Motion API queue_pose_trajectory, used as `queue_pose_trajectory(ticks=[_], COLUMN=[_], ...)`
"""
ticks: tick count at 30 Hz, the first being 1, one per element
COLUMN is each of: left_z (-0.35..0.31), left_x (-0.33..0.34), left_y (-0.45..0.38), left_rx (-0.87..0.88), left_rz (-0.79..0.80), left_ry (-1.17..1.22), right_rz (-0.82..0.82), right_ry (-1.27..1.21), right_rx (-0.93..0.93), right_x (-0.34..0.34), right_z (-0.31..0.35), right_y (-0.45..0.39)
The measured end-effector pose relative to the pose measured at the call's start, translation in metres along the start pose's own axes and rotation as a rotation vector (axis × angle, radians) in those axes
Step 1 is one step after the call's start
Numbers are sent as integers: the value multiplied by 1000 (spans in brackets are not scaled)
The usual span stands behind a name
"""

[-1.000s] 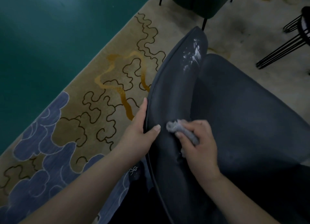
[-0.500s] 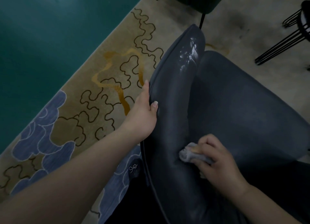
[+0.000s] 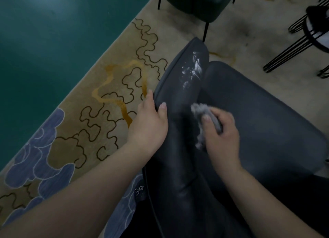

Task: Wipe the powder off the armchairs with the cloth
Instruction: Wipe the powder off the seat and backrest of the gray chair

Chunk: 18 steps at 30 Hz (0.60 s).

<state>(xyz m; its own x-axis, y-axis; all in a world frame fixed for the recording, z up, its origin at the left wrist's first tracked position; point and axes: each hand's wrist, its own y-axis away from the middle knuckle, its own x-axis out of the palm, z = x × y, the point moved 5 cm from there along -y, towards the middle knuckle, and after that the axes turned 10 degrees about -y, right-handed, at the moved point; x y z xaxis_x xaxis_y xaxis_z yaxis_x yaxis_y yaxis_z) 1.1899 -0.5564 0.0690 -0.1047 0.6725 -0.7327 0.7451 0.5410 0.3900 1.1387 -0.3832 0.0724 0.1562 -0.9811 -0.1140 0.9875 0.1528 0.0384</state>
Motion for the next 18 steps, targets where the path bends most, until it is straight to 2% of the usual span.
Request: queue_pose_trajectory(ticks=[3,6,10,12,15,16,18], left_z=[-20,-22,-20,-20,-20,-20,-20], left_x=[-3,-4,-3,-2,-1,-1,0], left_y=[-23,-29,-30,-31,-32,-32,-31], left_rx=[15,7,-28,-29,-40,-45,-36], left_rz=[-84,-141,-151,-153,-147,-145,-148], left_ry=[-179,-221,-247,-256,-270,-278,-287], right_rz=[100,230,74,54,249,272,141], right_ry=[108,229,207,169,248,254,133], right_rx=[-212,-350,-302,-335,-585,-604,-443], right_x=[35,66,67,68,85,88,83], right_z=[14,-1,-22,-15,-2,-3,-7], right_y=[-43,-74,-116,-118,-97,-100,-124])
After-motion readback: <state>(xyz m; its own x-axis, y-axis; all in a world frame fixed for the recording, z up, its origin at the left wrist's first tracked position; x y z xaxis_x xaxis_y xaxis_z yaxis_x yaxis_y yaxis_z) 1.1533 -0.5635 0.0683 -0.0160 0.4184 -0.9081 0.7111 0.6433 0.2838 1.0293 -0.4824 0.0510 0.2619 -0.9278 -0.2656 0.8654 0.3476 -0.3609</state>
